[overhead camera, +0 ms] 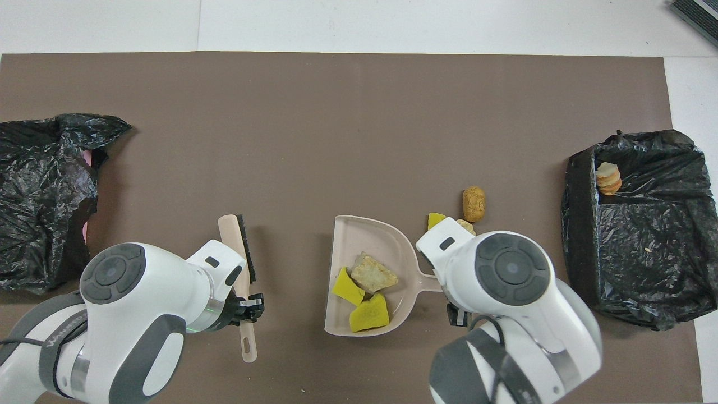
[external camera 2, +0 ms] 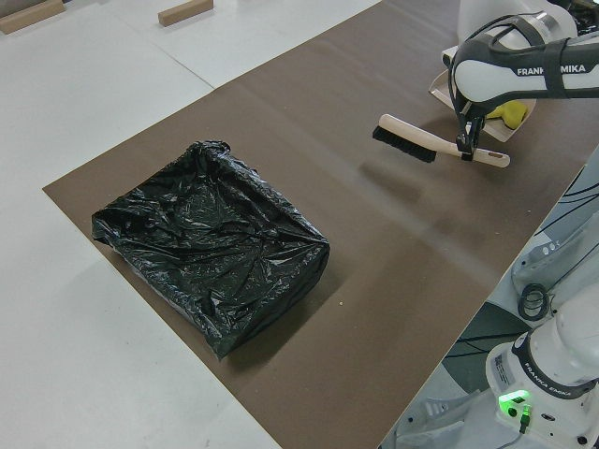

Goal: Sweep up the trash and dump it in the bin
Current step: 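Carry the dustpan to the nearer black bag and tip it with the right gripper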

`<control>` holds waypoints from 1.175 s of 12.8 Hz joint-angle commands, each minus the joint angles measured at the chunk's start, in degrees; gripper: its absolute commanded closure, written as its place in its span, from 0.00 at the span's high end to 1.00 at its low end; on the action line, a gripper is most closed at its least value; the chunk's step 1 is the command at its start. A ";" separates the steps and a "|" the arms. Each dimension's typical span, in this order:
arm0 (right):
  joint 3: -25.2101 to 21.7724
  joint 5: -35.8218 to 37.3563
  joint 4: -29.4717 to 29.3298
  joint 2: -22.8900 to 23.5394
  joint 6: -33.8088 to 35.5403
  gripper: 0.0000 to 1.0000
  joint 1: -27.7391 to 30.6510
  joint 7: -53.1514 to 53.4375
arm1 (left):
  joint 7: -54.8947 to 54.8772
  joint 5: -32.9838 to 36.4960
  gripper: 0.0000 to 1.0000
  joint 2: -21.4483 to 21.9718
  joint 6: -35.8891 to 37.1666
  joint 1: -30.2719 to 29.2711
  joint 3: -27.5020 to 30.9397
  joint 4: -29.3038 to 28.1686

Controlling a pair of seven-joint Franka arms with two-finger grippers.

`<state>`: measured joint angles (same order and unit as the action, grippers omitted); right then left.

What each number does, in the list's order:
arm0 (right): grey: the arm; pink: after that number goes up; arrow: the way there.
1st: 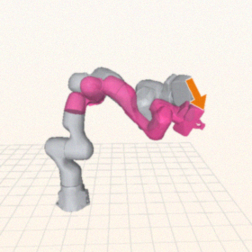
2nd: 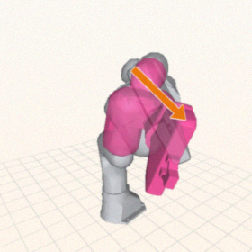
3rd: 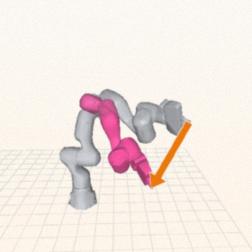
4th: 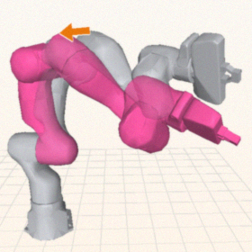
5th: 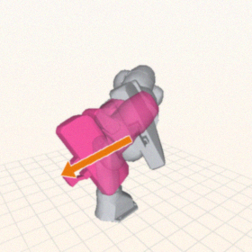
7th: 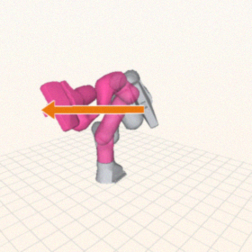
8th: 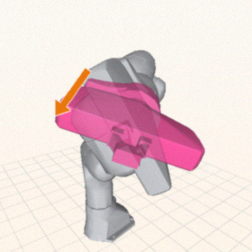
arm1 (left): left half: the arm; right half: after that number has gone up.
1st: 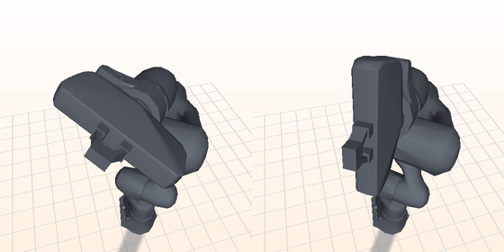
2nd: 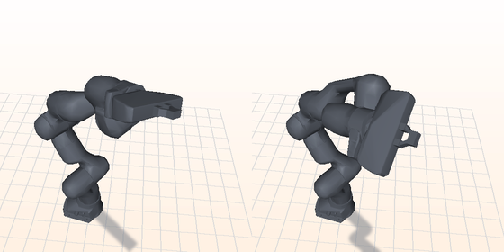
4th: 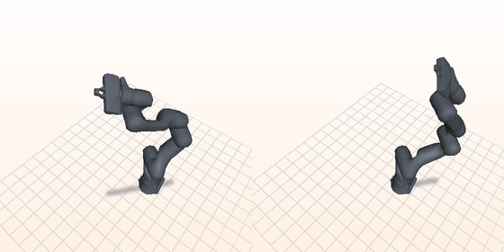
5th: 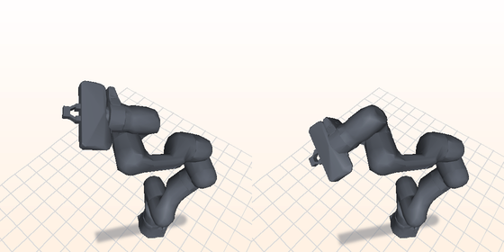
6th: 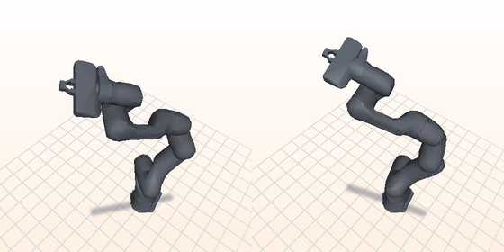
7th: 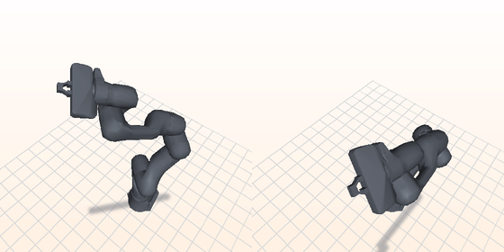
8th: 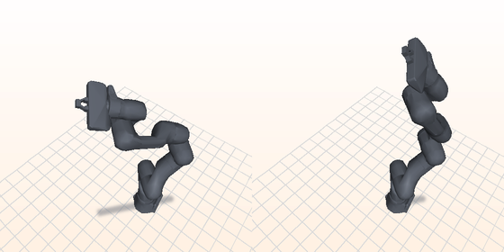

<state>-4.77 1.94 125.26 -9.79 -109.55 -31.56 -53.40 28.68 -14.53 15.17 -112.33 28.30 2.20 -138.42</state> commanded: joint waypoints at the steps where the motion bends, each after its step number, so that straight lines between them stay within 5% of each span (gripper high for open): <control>1: -0.06 0.78 -0.97 -6.72 4.24 0.00 8.14 -4.94 | 1.02 0.82 0.00 0.30 0.10 0.87 -1.15 -0.45; 7: -0.15 1.31 -8.54 -5.77 9.80 0.00 35.21 -22.43 | 15.16 -0.05 0.00 -2.76 -8.94 19.91 -1.24 -2.74; 10: -0.85 15.16 -10.91 -3.66 6.04 0.00 41.12 -24.73 | 17.11 -2.25 0.00 -4.97 -10.98 24.25 -1.24 -2.91; 13: -2.61 20.71 -10.83 0.12 -2.65 0.00 49.29 -34.82 | 17.11 -3.66 0.00 -5.41 -12.11 26.01 -1.24 -3.96; 15: -2.35 31.48 -10.05 0.22 -3.82 0.00 48.62 -36.07 | 16.85 -3.75 0.00 -6.11 -12.56 25.93 -1.15 -4.06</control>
<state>-7.91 26.32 115.61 -9.98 -113.05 17.41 -87.88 45.36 -17.47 8.97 -123.09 52.98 0.07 -141.49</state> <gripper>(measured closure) 0.678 0.731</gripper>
